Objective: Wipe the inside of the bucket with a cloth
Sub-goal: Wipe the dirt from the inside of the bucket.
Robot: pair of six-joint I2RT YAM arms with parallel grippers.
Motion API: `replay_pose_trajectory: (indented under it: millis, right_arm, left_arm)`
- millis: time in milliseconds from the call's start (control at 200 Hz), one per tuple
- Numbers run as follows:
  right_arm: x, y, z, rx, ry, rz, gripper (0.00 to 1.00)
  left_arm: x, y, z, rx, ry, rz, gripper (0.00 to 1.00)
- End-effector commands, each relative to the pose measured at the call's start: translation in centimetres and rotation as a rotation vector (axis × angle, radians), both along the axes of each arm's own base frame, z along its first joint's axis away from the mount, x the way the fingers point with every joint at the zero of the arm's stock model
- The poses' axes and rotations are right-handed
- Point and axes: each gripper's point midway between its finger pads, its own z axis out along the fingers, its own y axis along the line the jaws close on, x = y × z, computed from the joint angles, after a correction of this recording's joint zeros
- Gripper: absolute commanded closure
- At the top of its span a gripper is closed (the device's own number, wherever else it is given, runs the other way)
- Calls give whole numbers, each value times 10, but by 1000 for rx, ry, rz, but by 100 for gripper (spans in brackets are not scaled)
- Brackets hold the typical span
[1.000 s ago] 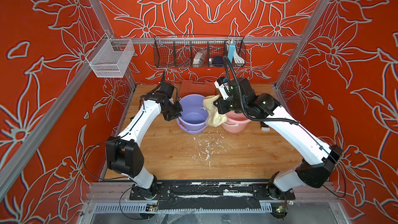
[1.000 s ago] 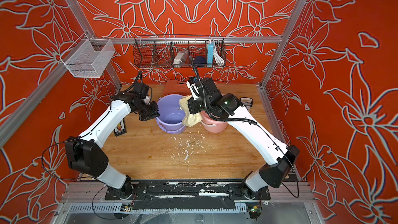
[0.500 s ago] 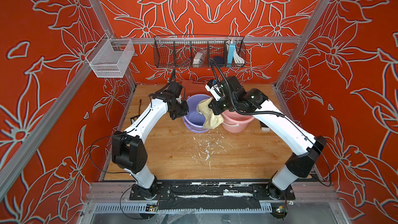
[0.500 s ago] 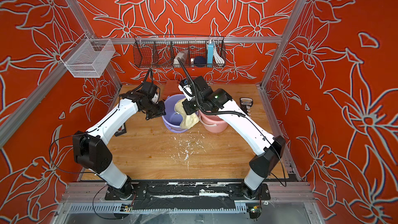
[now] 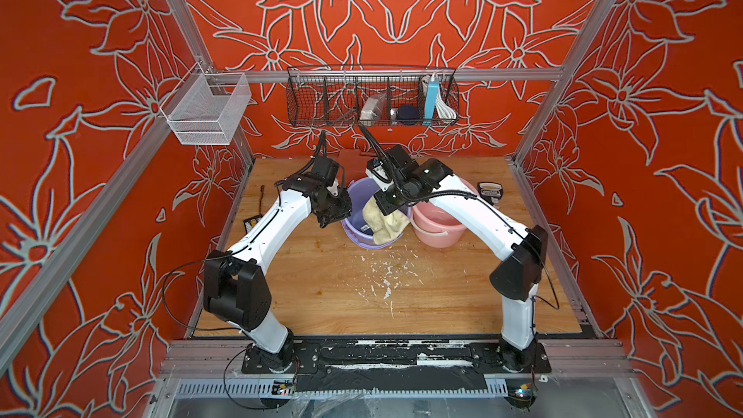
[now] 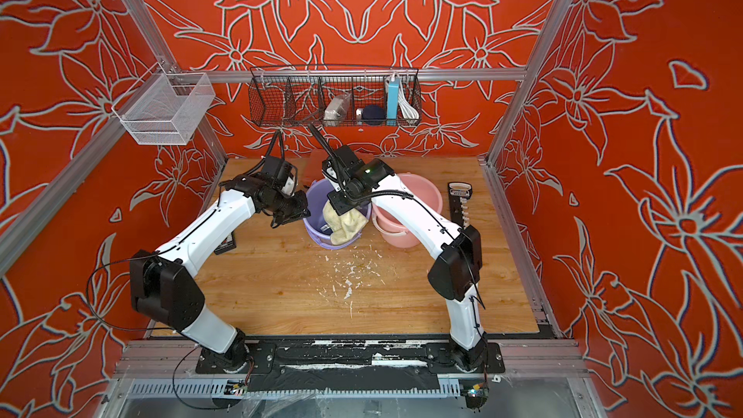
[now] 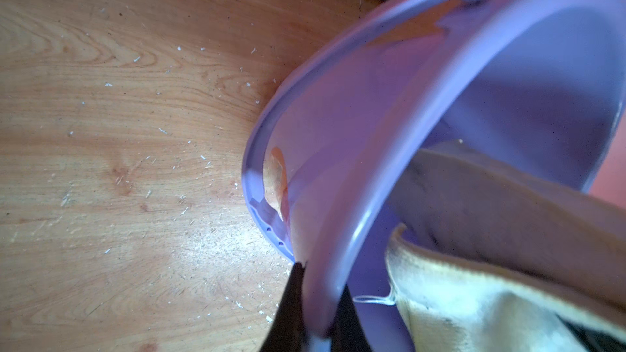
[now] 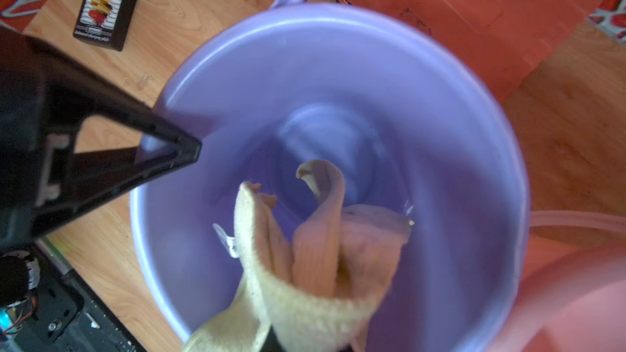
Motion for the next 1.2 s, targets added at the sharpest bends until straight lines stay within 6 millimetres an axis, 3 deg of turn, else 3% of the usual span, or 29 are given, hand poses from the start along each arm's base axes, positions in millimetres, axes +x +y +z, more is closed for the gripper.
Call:
replay_pose_trajectory:
  millis: [0,195,450,866,1041,1196]
  right_arm:
    - [0,-12,-20,-155,13,-6,100]
    - [-7,-14,-49,-231,11,32,100]
    - [-18,-8,-79,-241,71,70,100]
    - [-6,2,-107,-288,111,53,100]
    - [11,-12,-114,-368,58,-36,100]
    - [23,-23,-137,-422,81,-131,100]
  left_arm:
    - [-12,0,13,-31,-34,10,100]
    - [-24,1,11,-61,-14,51,100]
    - [-25,-9,15,-133,-3,52,100]
    - [-30,-8,20,-140,4,60,100]
    - [-32,-9,19,-149,14,62,100]
    - [-37,-9,16,-158,23,63,100]
